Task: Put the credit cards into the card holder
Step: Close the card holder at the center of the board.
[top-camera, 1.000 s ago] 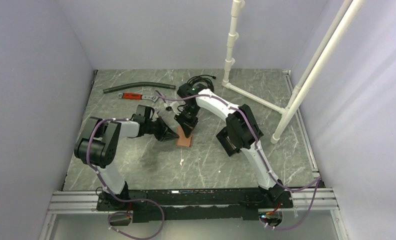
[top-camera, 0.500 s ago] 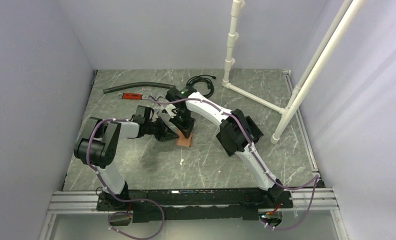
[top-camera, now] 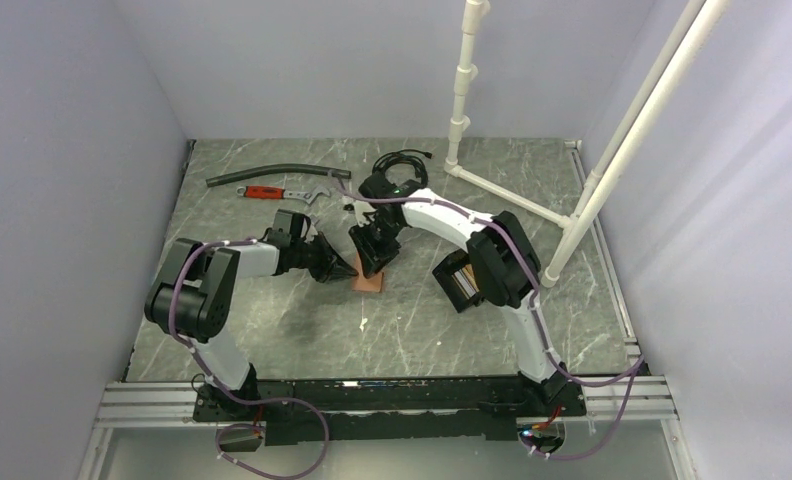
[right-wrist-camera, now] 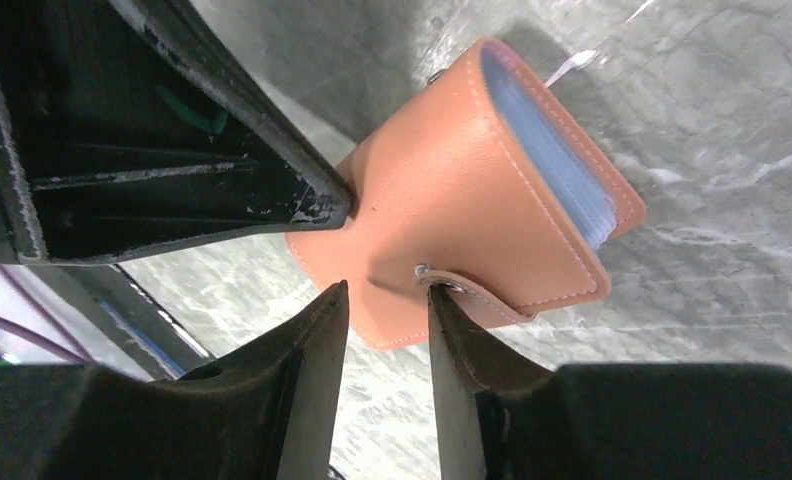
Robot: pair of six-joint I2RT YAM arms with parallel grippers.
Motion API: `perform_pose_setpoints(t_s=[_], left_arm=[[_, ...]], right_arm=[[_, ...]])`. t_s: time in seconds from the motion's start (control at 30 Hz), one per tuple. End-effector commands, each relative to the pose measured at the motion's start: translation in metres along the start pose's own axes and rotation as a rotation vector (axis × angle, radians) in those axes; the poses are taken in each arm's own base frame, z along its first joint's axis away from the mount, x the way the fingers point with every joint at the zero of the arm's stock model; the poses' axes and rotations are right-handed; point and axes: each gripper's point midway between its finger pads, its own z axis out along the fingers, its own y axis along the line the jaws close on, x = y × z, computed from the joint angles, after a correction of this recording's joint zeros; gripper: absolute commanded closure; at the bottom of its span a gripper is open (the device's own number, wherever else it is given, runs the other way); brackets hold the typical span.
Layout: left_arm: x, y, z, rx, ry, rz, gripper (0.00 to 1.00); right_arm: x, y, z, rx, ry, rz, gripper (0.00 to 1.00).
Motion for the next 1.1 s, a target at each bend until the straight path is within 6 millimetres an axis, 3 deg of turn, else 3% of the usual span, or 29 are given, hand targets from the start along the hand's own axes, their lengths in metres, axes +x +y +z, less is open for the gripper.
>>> perform_pose_setpoints(t_s=[0.0, 0.23, 0.4, 0.47, 0.57, 0.67, 0.9, 1.07], left_arm=[[0.002, -0.005, -0.008, -0.030, -0.018, 0.058, 1.00], [0.003, -0.009, -0.018, -0.037, -0.036, 0.092, 0.99], [0.004, -0.014, -0.018, -0.018, -0.022, 0.106, 0.99], [0.004, -0.015, -0.018, -0.015, -0.019, 0.108, 0.99], [0.003, -0.018, -0.018, -0.006, -0.021, 0.111, 0.99], [0.004, -0.019, -0.017, -0.002, -0.017, 0.113, 0.98], [0.006, -0.016, -0.019, -0.007, -0.021, 0.111, 0.98], [0.007, -0.014, -0.018, -0.006, -0.018, 0.108, 0.99]], right_arm=[[-0.047, 0.005, -0.012, -0.093, -0.240, 0.048, 0.61], [-0.042, 0.002, -0.055, 0.022, -0.342, 0.147, 0.58], [-0.036, 0.012, -0.074, 0.047, -0.391, 0.192, 0.57], [-0.034, 0.005, -0.078, 0.124, -0.405, 0.224, 0.57], [-0.025, -0.015, -0.074, 0.317, -0.369, 0.362, 0.59], [-0.022, -0.022, -0.066, 0.485, -0.359, 0.419, 0.58], [-0.015, -0.027, -0.049, 0.649, -0.332, 0.395, 0.59], [-0.015, -0.029, -0.046, 0.659, -0.341, 0.388, 0.71]])
